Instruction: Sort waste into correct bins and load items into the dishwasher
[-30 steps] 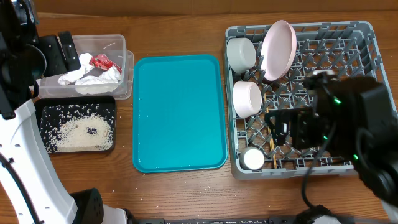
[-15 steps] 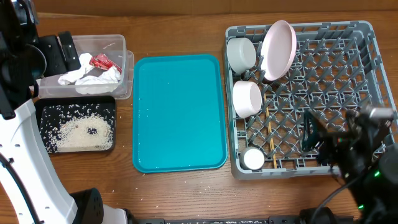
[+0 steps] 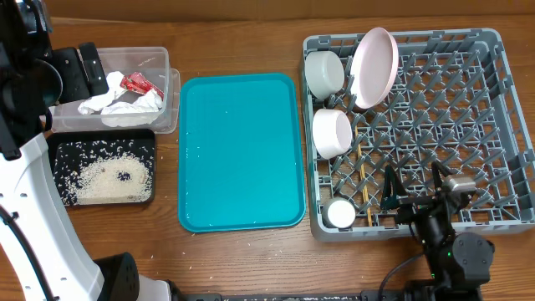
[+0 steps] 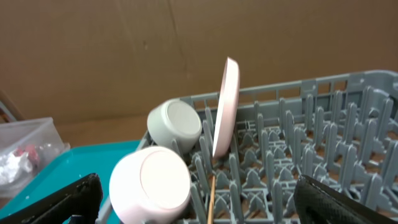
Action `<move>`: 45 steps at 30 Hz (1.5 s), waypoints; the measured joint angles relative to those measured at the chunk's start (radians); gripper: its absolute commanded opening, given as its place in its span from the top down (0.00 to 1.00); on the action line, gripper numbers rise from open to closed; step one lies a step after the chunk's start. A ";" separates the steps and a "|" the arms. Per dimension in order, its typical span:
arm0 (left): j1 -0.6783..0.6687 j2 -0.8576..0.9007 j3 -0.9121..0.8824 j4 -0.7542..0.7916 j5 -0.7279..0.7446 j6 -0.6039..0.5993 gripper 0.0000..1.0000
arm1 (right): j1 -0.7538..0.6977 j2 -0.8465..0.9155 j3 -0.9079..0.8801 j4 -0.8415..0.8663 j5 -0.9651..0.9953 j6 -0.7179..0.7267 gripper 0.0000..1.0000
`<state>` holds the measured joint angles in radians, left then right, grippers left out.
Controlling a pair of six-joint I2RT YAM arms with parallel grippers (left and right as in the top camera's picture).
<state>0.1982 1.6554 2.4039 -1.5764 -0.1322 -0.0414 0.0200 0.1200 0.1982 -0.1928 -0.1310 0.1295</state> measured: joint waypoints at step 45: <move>0.000 0.000 0.000 0.000 0.000 0.000 0.00 | 0.000 -0.106 -0.180 0.118 0.008 0.000 0.00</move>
<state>0.1982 1.6554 2.4039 -1.5764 -0.1326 -0.0414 0.0200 0.0135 0.0185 -0.0746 -0.1226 0.1299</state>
